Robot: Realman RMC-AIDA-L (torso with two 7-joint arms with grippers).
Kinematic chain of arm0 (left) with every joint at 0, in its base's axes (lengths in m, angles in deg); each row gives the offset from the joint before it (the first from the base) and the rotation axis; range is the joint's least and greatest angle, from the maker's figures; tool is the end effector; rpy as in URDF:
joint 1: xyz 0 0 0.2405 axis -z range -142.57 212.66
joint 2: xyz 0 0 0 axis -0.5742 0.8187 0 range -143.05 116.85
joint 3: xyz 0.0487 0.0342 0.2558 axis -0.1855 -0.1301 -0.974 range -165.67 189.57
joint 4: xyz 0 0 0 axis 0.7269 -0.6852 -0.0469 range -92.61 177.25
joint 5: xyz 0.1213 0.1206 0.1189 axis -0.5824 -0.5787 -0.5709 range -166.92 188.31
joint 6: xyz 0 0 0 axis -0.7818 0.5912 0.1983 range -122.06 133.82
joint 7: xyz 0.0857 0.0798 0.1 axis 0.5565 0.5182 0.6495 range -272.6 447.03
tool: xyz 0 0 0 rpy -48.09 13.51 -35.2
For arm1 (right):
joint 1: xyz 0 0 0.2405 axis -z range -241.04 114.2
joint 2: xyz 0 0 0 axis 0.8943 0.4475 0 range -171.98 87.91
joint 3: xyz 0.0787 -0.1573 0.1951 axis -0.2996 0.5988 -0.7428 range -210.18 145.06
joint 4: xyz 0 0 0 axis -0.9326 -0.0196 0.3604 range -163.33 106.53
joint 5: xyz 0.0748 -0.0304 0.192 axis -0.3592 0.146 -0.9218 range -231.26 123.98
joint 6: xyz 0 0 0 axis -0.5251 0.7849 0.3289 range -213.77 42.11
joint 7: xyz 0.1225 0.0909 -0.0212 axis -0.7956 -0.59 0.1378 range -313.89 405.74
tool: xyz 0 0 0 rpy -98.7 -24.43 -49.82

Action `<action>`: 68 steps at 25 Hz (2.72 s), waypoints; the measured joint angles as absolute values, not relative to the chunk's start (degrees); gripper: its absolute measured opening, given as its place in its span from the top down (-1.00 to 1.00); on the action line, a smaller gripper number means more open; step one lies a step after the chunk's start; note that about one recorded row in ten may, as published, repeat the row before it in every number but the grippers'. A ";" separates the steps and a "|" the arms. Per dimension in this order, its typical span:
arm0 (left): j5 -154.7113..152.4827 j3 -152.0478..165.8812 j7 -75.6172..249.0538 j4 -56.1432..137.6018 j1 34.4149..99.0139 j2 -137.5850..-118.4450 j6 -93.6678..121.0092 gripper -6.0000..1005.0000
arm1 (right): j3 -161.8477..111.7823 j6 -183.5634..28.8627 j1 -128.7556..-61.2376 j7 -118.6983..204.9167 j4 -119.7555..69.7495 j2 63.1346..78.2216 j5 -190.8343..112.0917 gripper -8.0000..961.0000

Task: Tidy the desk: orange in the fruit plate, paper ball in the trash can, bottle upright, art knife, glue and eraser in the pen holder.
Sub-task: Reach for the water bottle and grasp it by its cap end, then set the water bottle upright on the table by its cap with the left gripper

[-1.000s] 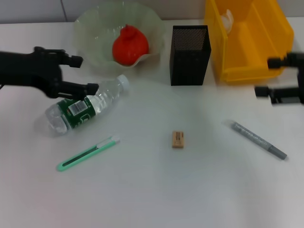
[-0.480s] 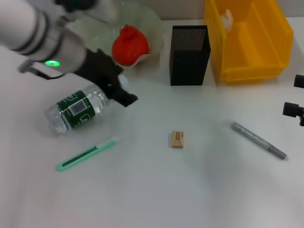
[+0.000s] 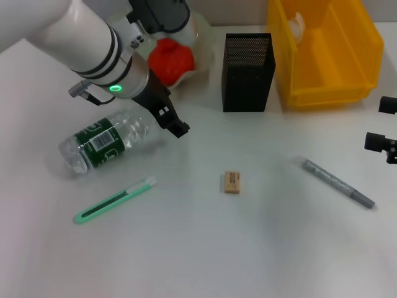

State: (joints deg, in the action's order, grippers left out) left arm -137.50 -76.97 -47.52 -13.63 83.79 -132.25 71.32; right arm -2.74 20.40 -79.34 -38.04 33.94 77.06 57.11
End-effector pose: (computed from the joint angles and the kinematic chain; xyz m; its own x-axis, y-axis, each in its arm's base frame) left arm -0.1525 0.4171 -0.0716 0.8971 0.3232 -0.3012 0.1694 -0.8812 -0.4413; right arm 0.2919 0.2711 0.0854 0.7986 -0.2448 -0.5498 -0.4605 -0.8368 -0.2963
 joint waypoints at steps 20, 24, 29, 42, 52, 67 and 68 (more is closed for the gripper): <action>-142.88 -77.39 -52.73 -8.92 84.56 -132.28 67.10 -0.55 | -2.87 19.51 -80.75 -38.15 32.50 76.92 57.19 -0.74; -143.27 -79.38 -52.57 -8.84 84.56 -132.28 67.12 -0.54 | -2.80 19.19 -80.74 -38.19 32.50 76.94 57.20 -0.74; -143.86 -81.34 -52.49 -8.88 84.87 -132.28 67.97 -0.54 | -2.76 19.10 -80.76 -38.40 32.51 76.96 57.20 -0.74; -143.92 -81.24 -51.80 -8.44 85.06 -132.28 68.21 -0.52 | -2.77 19.01 -80.82 -38.85 32.51 77.05 57.20 -0.74; -142.42 -81.04 -50.31 -14.74 80.72 -132.04 68.33 0.10 | -2.85 19.03 -81.00 -39.50 32.51 77.06 57.14 -0.74; -128.40 -68.62 -43.55 -38.23 64.23 -131.52 74.50 0.11 | -2.74 19.65 -83.31 -40.58 32.52 77.06 56.57 -0.74; -120.37 -63.05 -40.16 -42.73 58.33 -131.51 75.05 0.11 | -2.72 19.65 -83.56 -40.74 32.55 77.06 56.56 -0.74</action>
State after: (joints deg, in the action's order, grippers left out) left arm -120.37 -63.05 -40.16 -42.73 58.33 -131.51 75.05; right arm -2.72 19.65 -83.56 -40.74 32.55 77.06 56.56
